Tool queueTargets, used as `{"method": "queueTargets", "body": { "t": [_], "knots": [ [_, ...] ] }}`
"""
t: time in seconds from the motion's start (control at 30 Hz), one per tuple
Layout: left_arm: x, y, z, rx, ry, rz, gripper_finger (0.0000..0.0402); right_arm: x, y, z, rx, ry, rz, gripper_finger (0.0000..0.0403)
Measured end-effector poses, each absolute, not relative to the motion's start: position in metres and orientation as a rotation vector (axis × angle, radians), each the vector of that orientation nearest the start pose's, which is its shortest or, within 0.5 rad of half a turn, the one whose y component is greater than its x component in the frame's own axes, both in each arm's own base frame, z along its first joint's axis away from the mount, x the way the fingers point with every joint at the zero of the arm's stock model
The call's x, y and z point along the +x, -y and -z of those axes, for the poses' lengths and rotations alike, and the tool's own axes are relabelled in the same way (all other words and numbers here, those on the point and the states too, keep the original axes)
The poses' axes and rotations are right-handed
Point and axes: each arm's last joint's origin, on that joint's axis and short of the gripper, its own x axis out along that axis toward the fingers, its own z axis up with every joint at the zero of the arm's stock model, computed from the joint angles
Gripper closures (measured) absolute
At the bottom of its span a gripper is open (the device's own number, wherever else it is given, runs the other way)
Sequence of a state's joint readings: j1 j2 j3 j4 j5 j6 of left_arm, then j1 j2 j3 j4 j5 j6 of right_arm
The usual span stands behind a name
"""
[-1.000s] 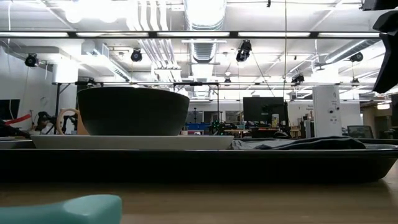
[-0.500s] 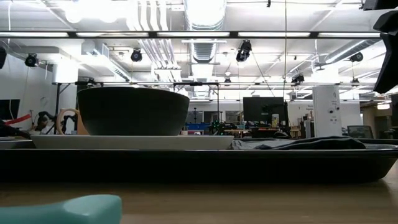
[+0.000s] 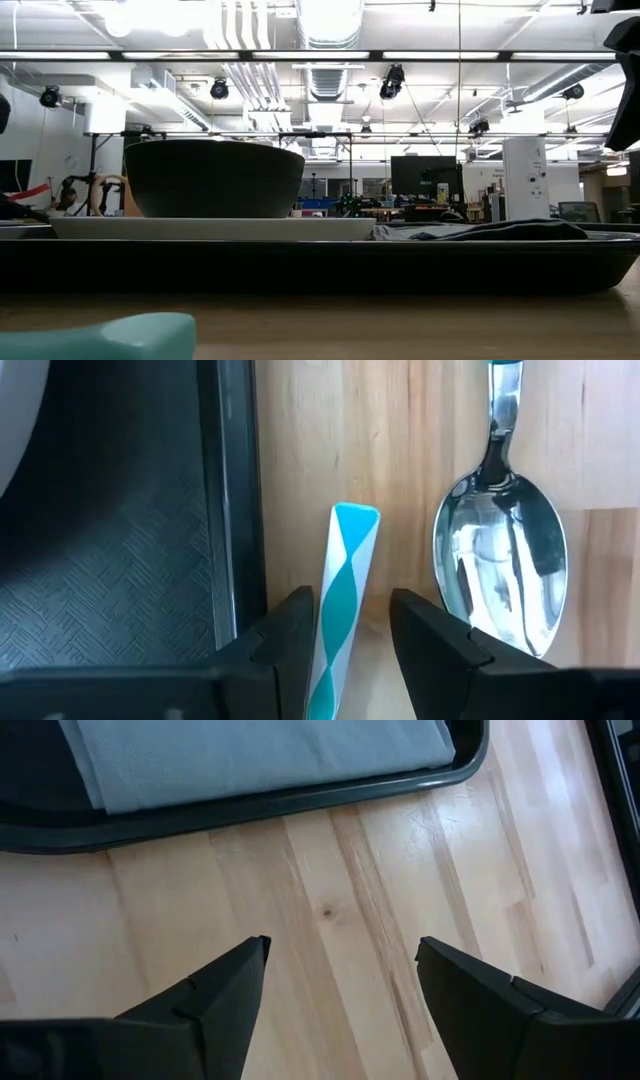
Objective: Set up tray
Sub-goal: Put the green fork on the gray table napkin on the black serving tray
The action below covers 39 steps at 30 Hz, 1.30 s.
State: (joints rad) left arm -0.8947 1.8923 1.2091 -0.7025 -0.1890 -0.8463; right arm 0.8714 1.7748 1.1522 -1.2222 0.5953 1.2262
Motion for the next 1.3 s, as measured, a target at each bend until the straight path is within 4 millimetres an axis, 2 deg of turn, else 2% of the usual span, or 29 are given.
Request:
{"method": "queueTargets", "body": {
  "t": [0.13,0.27,0.5,0.63,0.8,0.9,1.0,1.13,1.3],
  "knots": [
    [0.224,0.268,-0.151,0.006,-1.305,0.034,0.0309,0.194,-0.207,-0.18,-0.196,-1.142,0.582,0.0154],
    [0.226,0.266,-0.151,0.009,-1.306,0.03,0.0372,0.194,-0.207,-0.179,-0.192,-1.14,0.581,0.0154],
    [0.229,0.267,-0.154,0.001,-1.303,0.03,0.0377,0.195,-0.208,-0.181,-0.189,-1.138,0.574,0.0154],
    [0.231,0.27,-0.17,0.029,-1.331,0.009,0.0377,0.195,-0.209,-0.182,-0.189,-1.138,0.571,0.0154],
    [0.238,0.276,-0.203,0.084,-1.326,0.038,0.0377,0.196,-0.209,-0.182,-0.183,-1.127,0.574,0.0154],
    [0.24,0.277,-0.222,0.16,-1.324,0.072,0.0377,0.196,-0.209,-0.182,-0.156,-1.098,0.595,0.0154],
    [0.241,0.279,-0.236,0.285,-1.362,0.115,0.0377,0.197,-0.207,-0.189,-0.099,-0.987,0.629,0.0154],
    [0.248,0.284,-0.24,0.512,-1.428,0.219,0.0377,0.2,-0.199,-0.206,0.029,-0.823,0.667,0.0154],
    [0.263,0.282,-0.243,0.688,-1.505,0.295,0.0377,0.206,-0.188,-0.231,0.212,-0.613,0.697,0.0154]
  ]
}}
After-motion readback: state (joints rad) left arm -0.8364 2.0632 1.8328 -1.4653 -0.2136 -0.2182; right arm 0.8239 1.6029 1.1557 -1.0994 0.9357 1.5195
